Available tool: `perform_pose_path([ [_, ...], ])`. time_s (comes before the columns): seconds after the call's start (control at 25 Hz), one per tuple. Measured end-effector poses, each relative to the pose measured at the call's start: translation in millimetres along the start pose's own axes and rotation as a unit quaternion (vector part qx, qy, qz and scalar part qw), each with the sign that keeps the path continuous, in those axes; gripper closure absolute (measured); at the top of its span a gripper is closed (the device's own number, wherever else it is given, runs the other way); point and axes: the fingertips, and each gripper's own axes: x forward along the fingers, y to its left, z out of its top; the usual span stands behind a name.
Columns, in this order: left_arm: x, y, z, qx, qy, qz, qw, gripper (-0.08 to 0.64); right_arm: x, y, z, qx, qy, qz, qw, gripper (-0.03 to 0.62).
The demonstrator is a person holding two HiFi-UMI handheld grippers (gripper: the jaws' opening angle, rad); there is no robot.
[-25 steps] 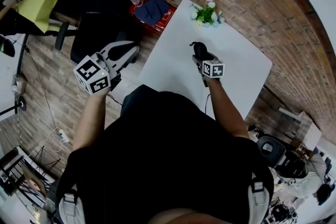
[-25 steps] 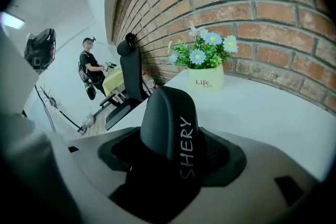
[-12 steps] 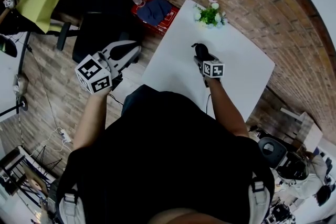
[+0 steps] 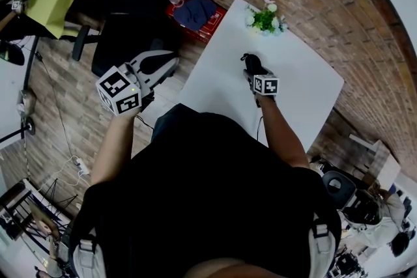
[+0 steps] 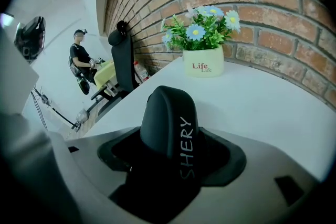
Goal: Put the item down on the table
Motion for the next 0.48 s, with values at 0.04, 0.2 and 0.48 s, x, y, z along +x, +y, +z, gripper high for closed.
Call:
perform_pose_path([
  [0.04,0,1,-1,0.0,0.0,-0.002,1.0,0.535,2,-1,-1,0.0,0.003,-0.002,1.0,0.244],
  [0.2,0,5,-1,-0.001,0.002,-0.001,1.0,0.535,6,-1,-4,-0.003,0.011,-0.008,1.0,0.244],
  [0.48,1,10,-1,0.0,0.004,-0.007,1.0,0.535,14,3,-10,-0.014,0.022,-0.014,1.0,0.244],
])
